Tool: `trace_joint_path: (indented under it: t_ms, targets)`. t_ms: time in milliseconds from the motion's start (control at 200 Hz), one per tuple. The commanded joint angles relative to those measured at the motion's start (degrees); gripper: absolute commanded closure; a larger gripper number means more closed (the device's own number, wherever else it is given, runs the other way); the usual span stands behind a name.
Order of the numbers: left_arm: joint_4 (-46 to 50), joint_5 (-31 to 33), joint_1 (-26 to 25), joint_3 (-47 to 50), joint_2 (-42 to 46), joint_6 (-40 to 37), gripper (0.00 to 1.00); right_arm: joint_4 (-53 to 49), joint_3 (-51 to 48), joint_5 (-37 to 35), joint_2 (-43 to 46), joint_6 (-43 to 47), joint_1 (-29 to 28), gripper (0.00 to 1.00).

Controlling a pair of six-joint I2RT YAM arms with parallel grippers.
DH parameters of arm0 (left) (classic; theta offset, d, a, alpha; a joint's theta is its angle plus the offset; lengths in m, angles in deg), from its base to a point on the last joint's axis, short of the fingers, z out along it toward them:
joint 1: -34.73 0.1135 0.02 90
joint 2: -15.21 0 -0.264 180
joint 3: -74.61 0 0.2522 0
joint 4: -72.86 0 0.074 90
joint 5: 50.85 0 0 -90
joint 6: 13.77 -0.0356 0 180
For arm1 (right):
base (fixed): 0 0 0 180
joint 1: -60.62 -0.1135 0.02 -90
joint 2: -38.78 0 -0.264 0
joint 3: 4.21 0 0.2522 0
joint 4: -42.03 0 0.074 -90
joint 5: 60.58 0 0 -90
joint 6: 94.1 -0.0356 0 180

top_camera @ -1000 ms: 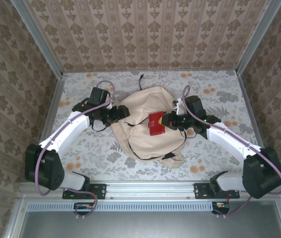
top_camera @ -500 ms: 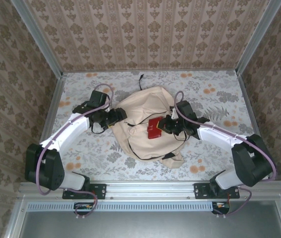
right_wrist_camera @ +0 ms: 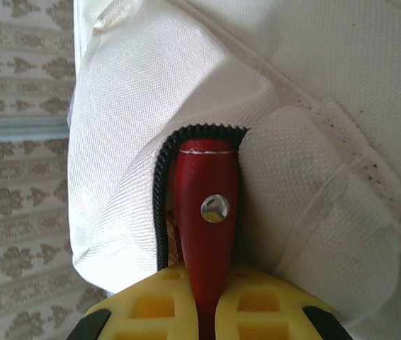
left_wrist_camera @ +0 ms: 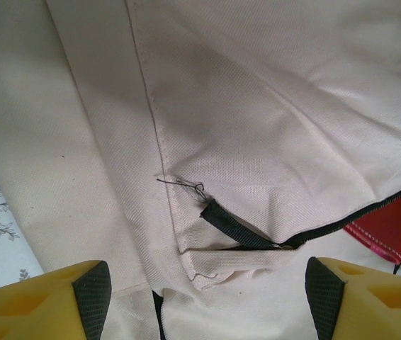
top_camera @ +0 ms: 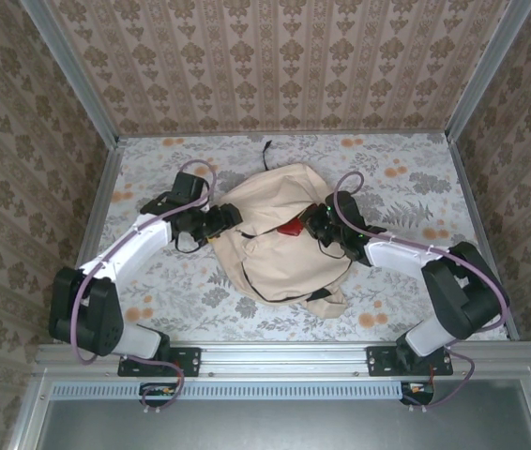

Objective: Pack the student bag

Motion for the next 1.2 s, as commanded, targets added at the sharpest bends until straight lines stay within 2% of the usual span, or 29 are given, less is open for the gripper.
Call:
trace_joint_path:
  t_ms: [0, 80, 185, 265, 315, 545, 660, 750, 905, 1195]
  targets:
    - [-1.5, -1.6, -0.8, 1.0, -1.3, 1.7, 0.25, 8.0, 0.9, -7.0, -3.7, -6.2, -0.9, 0.96]
    - [-1.5, -1.9, -1.3, 0.9, -1.8, 1.8, 0.25, 12.9, 1.8, -6.6, -6.9, -9.2, -2.2, 0.93]
    - [-1.3, -1.9, -1.5, 0.7, -2.0, 1.8, 0.25, 10.7, 5.6, -5.3, -9.5, -9.4, -3.8, 0.87]
    - [-1.0, -1.7, -1.5, 0.7, -1.8, 1.6, 0.25, 9.2, 5.6, -5.2, -9.0, -9.2, -4.3, 0.75]
    - [-0.8, -1.4, -1.5, 0.8, -1.6, 1.5, 0.25, 6.8, 5.1, -5.1, -7.7, -8.7, -4.3, 0.69]
    - [-0.1, 0.3, -1.3, 0.7, -1.6, 1.0, 0.25, -9.9, 3.2, -0.5, 1.9, -3.0, -3.8, 0.55]
    - [-0.3, 0.6, -1.2, 0.7, -1.8, 1.2, 0.25, -12.6, 1.5, 1.7, 4.2, -1.9, -3.7, 0.56]
    - [-0.7, 0.8, -1.2, 0.9, -1.7, 1.7, 0.26, -12.7, 0.9, 2.7, 3.7, -2.2, -3.7, 0.64]
    - [-1.3, 0.4, -1.2, 1.4, -1.4, 2.4, 0.27, -10.8, 2.5, 5.1, 0.2, -2.3, -3.7, 0.76]
    - [-1.2, 0.6, -1.2, 1.9, -1.1, 2.3, 0.29, -7.1, 6.3, 8.0, -5.8, -1.3, -3.7, 0.86]
